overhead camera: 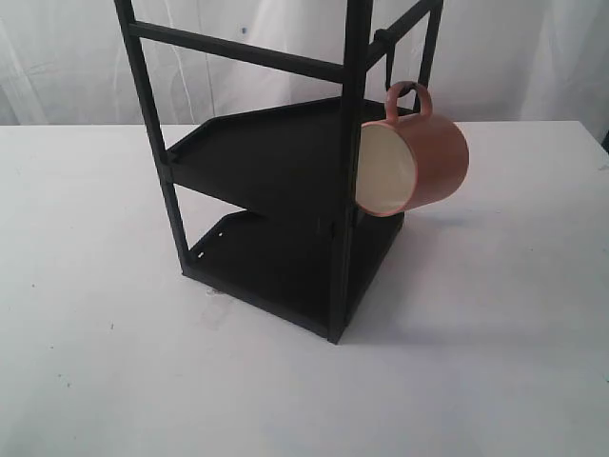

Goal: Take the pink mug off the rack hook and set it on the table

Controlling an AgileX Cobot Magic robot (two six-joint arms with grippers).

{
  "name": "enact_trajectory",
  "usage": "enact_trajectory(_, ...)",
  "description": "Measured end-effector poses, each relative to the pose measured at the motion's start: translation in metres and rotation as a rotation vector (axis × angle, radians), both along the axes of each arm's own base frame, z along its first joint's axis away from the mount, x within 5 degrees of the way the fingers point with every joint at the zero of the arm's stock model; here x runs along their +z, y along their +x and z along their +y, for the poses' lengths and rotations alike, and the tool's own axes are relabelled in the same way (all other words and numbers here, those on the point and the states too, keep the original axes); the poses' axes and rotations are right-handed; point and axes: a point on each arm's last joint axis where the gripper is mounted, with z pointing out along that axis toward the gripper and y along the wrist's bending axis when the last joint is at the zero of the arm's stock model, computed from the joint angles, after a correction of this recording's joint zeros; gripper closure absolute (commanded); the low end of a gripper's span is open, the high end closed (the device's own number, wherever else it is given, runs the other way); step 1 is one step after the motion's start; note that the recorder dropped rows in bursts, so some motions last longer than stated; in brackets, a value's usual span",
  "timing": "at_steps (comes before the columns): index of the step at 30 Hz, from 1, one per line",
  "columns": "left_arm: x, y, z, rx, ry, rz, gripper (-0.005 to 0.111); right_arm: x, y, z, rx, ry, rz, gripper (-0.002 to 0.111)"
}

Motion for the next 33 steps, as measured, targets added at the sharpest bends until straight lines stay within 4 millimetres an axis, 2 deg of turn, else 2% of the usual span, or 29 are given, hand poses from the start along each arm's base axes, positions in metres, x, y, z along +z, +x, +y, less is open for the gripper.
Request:
enact_trajectory(8,0.0,0.0,0.0,0.0,0.0,0.0,0.107,0.0,0.0,0.0,0.0,-0.002,0.0,0.108)
enact_trajectory(14,0.0,0.0,0.0,0.0,0.0,0.0,0.107,0.006,0.001,0.0,0.007,-0.018,-0.065,0.108)
enact_trajectory(20,0.0,0.0,0.0,0.0,0.0,0.0,0.107,0.023,0.003,0.001,0.019,-0.034,-0.257,0.108)
enact_trajectory(24,0.0,0.0,0.0,0.0,0.0,0.0,0.107,0.035,0.002,0.002,0.023,0.027,-0.396,0.108)
enact_trajectory(30,0.0,0.0,0.0,0.0,0.0,0.0,0.107,0.037,0.002,0.002,0.025,0.034,-0.416,0.108)
enact_trajectory(33,0.0,0.0,0.0,0.0,0.0,0.0,0.107,0.043,0.001,0.003,0.032,0.029,-0.488,0.108)
